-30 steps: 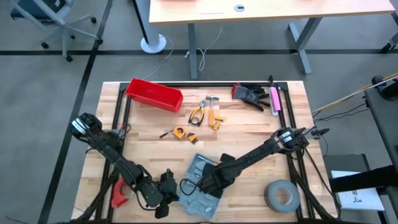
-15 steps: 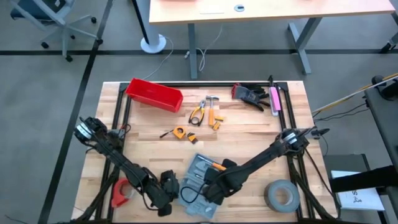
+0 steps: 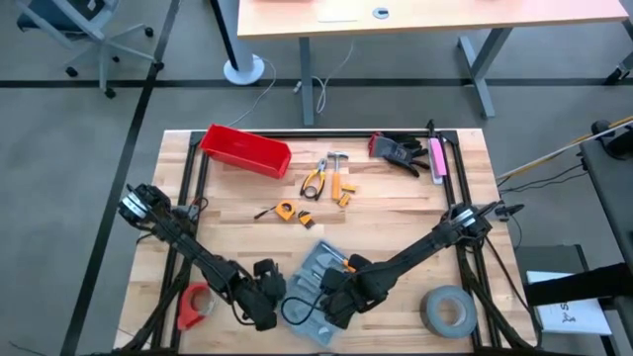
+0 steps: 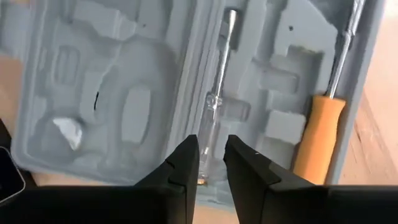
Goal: Prefit tool cases
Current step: Put the transparent flathead screwdriver into the prefit tool case
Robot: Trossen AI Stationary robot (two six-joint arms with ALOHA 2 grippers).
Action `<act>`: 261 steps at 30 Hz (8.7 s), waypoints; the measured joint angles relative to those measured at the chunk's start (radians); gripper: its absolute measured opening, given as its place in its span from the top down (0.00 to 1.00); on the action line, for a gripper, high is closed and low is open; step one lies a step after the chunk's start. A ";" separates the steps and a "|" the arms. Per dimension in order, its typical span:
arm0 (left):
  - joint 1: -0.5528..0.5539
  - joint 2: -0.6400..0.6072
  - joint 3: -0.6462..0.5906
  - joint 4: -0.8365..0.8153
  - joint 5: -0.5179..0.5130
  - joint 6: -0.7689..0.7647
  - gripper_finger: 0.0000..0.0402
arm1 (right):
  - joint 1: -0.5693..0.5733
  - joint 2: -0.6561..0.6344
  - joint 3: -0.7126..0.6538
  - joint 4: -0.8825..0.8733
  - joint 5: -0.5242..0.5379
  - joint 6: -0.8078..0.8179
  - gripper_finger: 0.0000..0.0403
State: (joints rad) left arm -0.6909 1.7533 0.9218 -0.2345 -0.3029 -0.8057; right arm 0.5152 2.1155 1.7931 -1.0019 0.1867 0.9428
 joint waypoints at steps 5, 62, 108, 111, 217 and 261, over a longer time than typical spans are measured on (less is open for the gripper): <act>0.010 -0.001 -0.002 -0.074 -0.064 0.019 0.91 | 0.003 0.000 0.000 0.011 0.000 0.008 0.88; 0.185 -0.342 -0.246 0.032 0.193 0.121 0.91 | 0.037 -0.027 -0.119 0.061 0.174 -0.091 0.92; 0.039 -0.347 -0.220 0.063 0.062 0.112 0.91 | 0.040 0.031 -0.113 0.350 0.039 -0.186 0.85; -0.002 -0.355 -0.186 0.067 -0.031 0.173 0.91 | 0.034 0.031 -0.113 0.343 0.078 -0.249 0.79; -0.100 -0.920 -0.179 -0.170 -0.185 0.123 0.91 | -0.092 0.194 0.073 0.213 -0.204 -0.364 0.77; -0.102 -0.912 -0.180 -0.171 -0.157 0.105 0.91 | -0.073 0.137 0.179 -0.073 -0.153 -0.087 0.82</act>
State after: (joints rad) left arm -0.7933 0.8410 0.7418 -0.4057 -0.4595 -0.7010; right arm 0.4424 2.2529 1.9724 -1.0748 0.0336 0.8559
